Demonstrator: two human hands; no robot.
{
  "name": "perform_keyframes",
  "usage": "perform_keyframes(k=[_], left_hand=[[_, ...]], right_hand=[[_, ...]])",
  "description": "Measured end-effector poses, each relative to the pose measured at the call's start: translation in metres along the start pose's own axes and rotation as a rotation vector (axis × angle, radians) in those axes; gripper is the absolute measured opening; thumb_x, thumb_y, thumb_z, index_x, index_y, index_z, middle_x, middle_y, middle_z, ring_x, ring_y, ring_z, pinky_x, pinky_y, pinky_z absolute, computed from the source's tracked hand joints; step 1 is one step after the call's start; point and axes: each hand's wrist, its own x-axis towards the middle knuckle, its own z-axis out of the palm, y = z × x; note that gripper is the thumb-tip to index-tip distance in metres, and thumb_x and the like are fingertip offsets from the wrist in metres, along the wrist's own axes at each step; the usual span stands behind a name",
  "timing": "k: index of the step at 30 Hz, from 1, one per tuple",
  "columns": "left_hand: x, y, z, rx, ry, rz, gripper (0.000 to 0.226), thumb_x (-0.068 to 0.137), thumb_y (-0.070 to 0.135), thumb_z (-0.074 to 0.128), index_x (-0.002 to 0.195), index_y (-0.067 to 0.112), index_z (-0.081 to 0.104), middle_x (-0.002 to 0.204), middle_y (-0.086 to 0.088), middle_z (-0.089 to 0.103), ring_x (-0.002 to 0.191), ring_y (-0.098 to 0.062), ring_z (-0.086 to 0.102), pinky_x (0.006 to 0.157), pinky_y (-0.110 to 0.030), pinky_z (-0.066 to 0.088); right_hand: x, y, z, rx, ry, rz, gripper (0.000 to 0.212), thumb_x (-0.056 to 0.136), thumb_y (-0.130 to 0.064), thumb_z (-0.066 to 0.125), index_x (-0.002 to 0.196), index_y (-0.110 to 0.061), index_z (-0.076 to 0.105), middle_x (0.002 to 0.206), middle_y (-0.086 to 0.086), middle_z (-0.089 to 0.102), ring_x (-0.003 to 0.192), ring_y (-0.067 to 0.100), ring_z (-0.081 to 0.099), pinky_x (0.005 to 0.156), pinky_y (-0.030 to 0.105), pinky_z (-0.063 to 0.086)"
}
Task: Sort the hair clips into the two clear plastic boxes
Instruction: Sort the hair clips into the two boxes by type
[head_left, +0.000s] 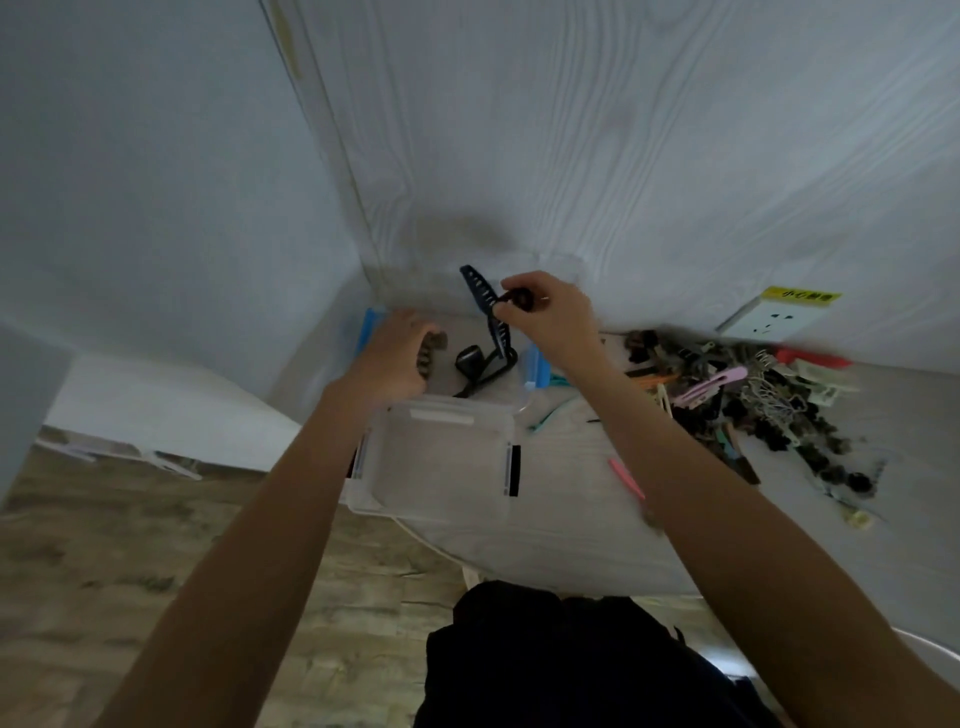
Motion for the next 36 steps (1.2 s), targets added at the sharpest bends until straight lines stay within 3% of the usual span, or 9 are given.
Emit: perform_keyframes(k=[3, 7, 15, 19, 22, 25, 27, 30, 36], left_hand=[[-0.012, 0.007, -0.011, 0.021, 0.198, 0.021, 0.058, 0.074, -0.001, 0.065, 0.129, 0.009, 0.048, 0.135, -0.016, 0.043, 0.127, -0.031, 0.039, 0.099, -0.033, 0.035], [-0.032, 0.012, -0.009, -0.005, 0.463, -0.005, 0.037, 0.087, 0.019, 0.056, 0.124, 0.019, 0.053, 0.116, -0.005, 0.061, 0.105, -0.023, 0.057, 0.084, -0.034, 0.045], [-0.042, 0.072, 0.021, -0.188, 0.656, 0.095, 0.025, 0.087, 0.033, 0.050, 0.103, 0.019, 0.064, 0.075, 0.003, 0.067, 0.062, -0.010, 0.057, 0.064, -0.023, 0.044], [-0.024, 0.130, 0.064, -0.140, 0.455, 0.256, 0.027, 0.087, 0.028, 0.053, 0.110, 0.020, 0.062, 0.089, 0.005, 0.067, 0.072, -0.001, 0.052, 0.068, -0.015, 0.038], [-0.002, 0.159, 0.107, -0.053, 0.161, 0.289, 0.039, 0.085, 0.027, 0.056, 0.123, 0.014, 0.053, 0.119, -0.006, 0.058, 0.111, -0.020, 0.051, 0.087, -0.030, 0.042], [0.016, 0.185, 0.147, 0.082, 0.031, 0.287, 0.049, 0.082, 0.030, 0.061, 0.128, 0.016, 0.048, 0.130, -0.008, 0.050, 0.123, -0.027, 0.042, 0.094, -0.036, 0.040], [0.026, 0.204, 0.163, 0.107, 0.035, 0.279, 0.053, 0.082, 0.030, 0.062, 0.130, 0.014, 0.046, 0.134, -0.010, 0.047, 0.125, -0.030, 0.040, 0.101, -0.039, 0.036], [0.046, 0.229, 0.171, 0.128, 0.133, 0.287, 0.051, 0.084, 0.029, 0.060, 0.130, 0.011, 0.047, 0.132, -0.013, 0.048, 0.121, -0.032, 0.043, 0.100, -0.040, 0.037], [0.089, 0.274, 0.174, 0.320, 0.150, 0.247, 0.060, 0.081, 0.024, 0.060, 0.135, 0.015, 0.038, 0.141, -0.010, 0.040, 0.130, -0.031, 0.034, 0.105, -0.044, 0.032]], right_hand=[[0.004, 0.002, 0.025, -0.235, -0.036, -0.045, 0.038, 0.081, -0.033, 0.069, 0.111, -0.010, 0.065, 0.107, 0.007, 0.069, 0.097, 0.017, 0.062, 0.072, 0.011, 0.037], [0.002, -0.001, 0.050, -0.281, -0.120, -0.026, 0.040, 0.092, -0.041, 0.051, 0.105, -0.006, 0.066, 0.100, 0.012, 0.070, 0.092, 0.024, 0.064, 0.076, 0.031, 0.048], [-0.053, 0.043, -0.020, -0.287, 0.054, -0.403, 0.027, 0.092, -0.022, 0.049, 0.109, -0.008, 0.065, 0.112, 0.011, 0.064, 0.104, 0.025, 0.056, 0.093, 0.025, 0.037], [-0.091, 0.111, -0.086, -0.407, 0.209, -0.356, 0.024, 0.090, -0.018, 0.050, 0.099, -0.004, 0.067, 0.106, 0.018, 0.064, 0.102, 0.029, 0.054, 0.091, 0.036, 0.043], [-0.097, 0.171, -0.128, -0.637, 0.099, -0.140, 0.032, 0.089, -0.027, 0.044, 0.108, -0.007, 0.061, 0.119, 0.020, 0.057, 0.111, 0.037, 0.052, 0.094, 0.051, 0.045], [-0.102, 0.212, -0.159, -0.839, 0.000, 0.062, 0.044, 0.087, -0.037, 0.047, 0.125, -0.015, 0.051, 0.134, 0.020, 0.048, 0.127, 0.043, 0.041, 0.100, 0.062, 0.035], [-0.106, 0.234, -0.173, -0.848, -0.024, 0.139, 0.047, 0.089, -0.038, 0.051, 0.131, -0.017, 0.048, 0.138, 0.021, 0.045, 0.131, 0.045, 0.036, 0.102, 0.063, 0.029], [-0.106, 0.259, -0.189, -0.878, -0.177, 0.109, 0.052, 0.091, -0.046, 0.028, 0.129, -0.018, 0.049, 0.141, 0.016, 0.043, 0.137, 0.036, 0.029, 0.111, 0.053, 0.026], [-0.110, 0.261, -0.211, -0.691, -0.006, -0.035, 0.025, 0.080, -0.010, 0.060, 0.105, -0.005, 0.061, 0.113, 0.018, 0.058, 0.107, 0.041, 0.051, 0.093, 0.040, 0.039]])
